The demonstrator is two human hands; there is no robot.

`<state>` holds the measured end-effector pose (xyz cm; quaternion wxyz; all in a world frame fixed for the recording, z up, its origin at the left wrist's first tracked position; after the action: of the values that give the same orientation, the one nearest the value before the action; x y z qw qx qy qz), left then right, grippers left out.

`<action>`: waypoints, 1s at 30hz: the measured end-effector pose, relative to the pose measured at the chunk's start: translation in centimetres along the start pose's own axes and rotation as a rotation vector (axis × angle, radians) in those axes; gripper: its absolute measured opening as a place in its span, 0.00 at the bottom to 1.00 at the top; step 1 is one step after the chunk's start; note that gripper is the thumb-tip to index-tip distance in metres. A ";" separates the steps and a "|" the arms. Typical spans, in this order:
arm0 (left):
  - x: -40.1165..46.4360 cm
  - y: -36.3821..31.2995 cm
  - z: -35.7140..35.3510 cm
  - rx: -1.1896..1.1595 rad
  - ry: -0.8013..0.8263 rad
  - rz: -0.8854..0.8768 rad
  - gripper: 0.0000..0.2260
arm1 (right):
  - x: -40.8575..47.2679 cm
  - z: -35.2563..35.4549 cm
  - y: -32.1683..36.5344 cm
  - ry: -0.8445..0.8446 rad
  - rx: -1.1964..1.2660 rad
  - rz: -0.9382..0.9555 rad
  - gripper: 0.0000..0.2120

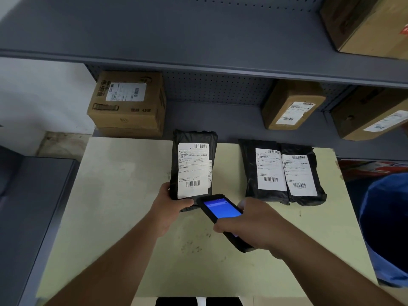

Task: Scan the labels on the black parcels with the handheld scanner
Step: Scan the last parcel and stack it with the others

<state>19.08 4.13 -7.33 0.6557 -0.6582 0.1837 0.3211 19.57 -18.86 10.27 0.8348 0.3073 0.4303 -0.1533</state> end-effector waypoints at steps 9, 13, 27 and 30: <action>-0.6 -0.3 -0.2 -0.011 -0.022 0.018 0.38 | 0.1 -0.4 0.2 0.008 0.025 -0.007 0.25; -0.8 -0.6 -0.2 -0.022 -0.028 0.013 0.39 | 0.2 -0.3 0.2 0.007 0.031 -0.009 0.24; -1.1 -4.6 -6.1 -0.296 0.044 0.055 0.26 | -0.5 3.0 -3.1 -0.030 0.105 -0.049 0.27; -1.1 -5.4 -8.1 -0.322 0.070 0.053 0.25 | -0.8 4.1 -4.2 -0.035 0.140 -0.057 0.25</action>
<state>23.31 -3.63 -3.09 0.5263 -0.7605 0.1699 0.3403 19.45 -24.74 11.12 0.8139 0.3500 0.4124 -0.2121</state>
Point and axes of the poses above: each hand's wrist, its own x-axis towards the middle knuckle, its own z-axis out of the back of the hand, y = z × x, the point moved 5 cm from there along x, towards the middle knuckle, and after that the axes turned 2 degrees about -z, right-handed, at the moved point
